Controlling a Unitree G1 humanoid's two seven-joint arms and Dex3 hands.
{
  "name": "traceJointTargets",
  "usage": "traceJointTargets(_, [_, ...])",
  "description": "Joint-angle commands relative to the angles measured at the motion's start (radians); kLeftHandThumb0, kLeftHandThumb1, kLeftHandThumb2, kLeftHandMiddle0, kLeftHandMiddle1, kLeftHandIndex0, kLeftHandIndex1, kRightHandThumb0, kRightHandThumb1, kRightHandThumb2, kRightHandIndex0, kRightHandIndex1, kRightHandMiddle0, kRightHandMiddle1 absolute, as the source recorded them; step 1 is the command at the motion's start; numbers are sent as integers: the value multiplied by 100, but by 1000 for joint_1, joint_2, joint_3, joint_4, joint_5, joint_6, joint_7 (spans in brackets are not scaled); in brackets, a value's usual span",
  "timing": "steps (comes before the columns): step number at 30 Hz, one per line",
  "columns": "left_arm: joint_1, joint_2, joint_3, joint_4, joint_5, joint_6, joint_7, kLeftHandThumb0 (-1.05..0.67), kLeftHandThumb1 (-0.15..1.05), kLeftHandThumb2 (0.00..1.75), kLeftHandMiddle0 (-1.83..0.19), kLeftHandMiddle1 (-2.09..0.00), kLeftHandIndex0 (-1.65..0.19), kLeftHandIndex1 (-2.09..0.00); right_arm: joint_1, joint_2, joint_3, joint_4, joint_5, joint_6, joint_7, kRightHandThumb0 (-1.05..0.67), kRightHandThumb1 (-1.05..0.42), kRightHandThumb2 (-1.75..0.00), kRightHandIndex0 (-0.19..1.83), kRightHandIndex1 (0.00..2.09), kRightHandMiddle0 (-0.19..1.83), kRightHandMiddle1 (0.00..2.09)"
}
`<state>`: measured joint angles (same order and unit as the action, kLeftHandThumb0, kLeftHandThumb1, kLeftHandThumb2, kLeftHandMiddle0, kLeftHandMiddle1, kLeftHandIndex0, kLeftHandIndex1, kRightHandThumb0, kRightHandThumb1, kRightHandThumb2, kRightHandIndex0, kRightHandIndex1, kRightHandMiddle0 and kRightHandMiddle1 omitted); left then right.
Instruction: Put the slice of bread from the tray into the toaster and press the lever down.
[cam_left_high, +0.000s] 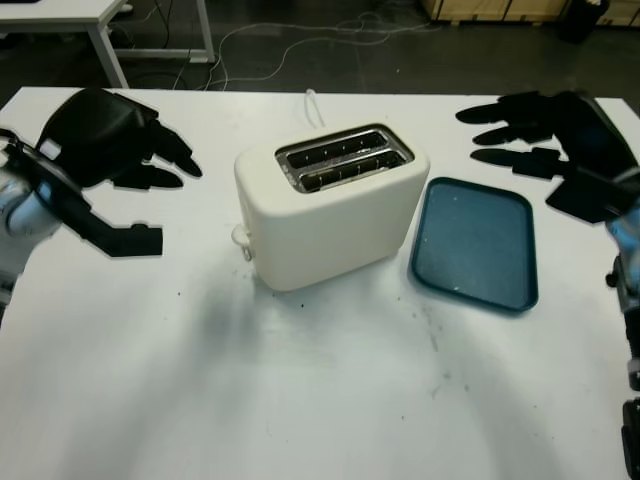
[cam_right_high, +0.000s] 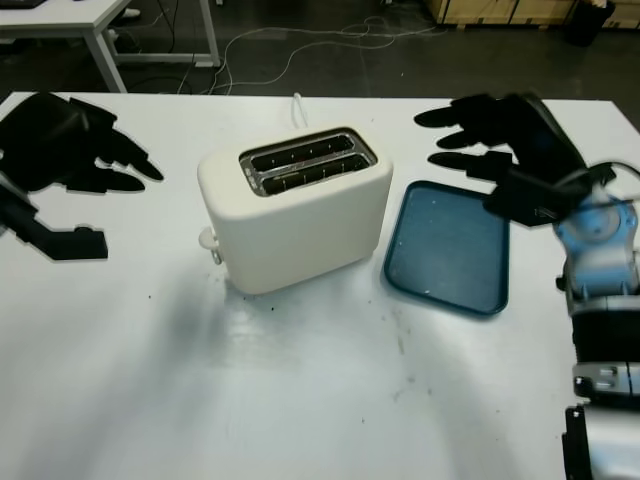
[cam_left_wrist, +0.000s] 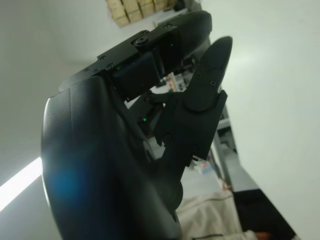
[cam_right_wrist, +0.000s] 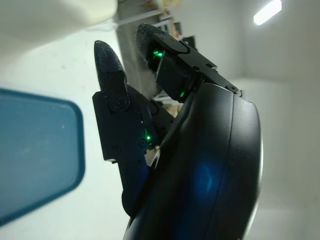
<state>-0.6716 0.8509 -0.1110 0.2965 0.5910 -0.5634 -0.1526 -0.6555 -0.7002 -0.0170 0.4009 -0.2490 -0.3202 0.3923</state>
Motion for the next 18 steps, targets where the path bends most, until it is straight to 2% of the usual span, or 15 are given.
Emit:
traceJointTargets(1, [-37, -9, -29, -7, 30, 28, -39, -62, 89, 2, -107, -100, -134, -12, -44, -21, 32, 20, -26, -8, 21, -31, -90, -1, 107, 2, 93, 1])
traceJointTargets(7, [-48, -8, -55, -93, 55, 163, -202, -71, 92, 10, -100, -106, -130, -16, -79, -35, 87, 23, -85, -11, 37, -23, -88, 0, 107, 1, 93, 0])
traceJointTargets(11, [-31, 1, -61, -171, 70, 281, -344, -70, 92, 7, -100, -94, -126, -18, -66, -38, 87, 15, -83, -16, 39, -20, -87, 0, 106, 0, 94, 1])
traceJointTargets(15, [7, 0, -35, -220, 65, 323, -352, -65, 92, 4, -102, -93, -126, -18, -46, -35, 79, 14, -78, -16, 27, -20, -87, 0, 105, 0, 94, 1])
traceJointTargets(18, [44, -2, -8, -245, 65, 338, -319, -62, 92, 4, -96, -103, -124, -22, -21, -35, 66, -2, -72, -7, 19, -21, -87, 0, 103, 0, 93, 0])
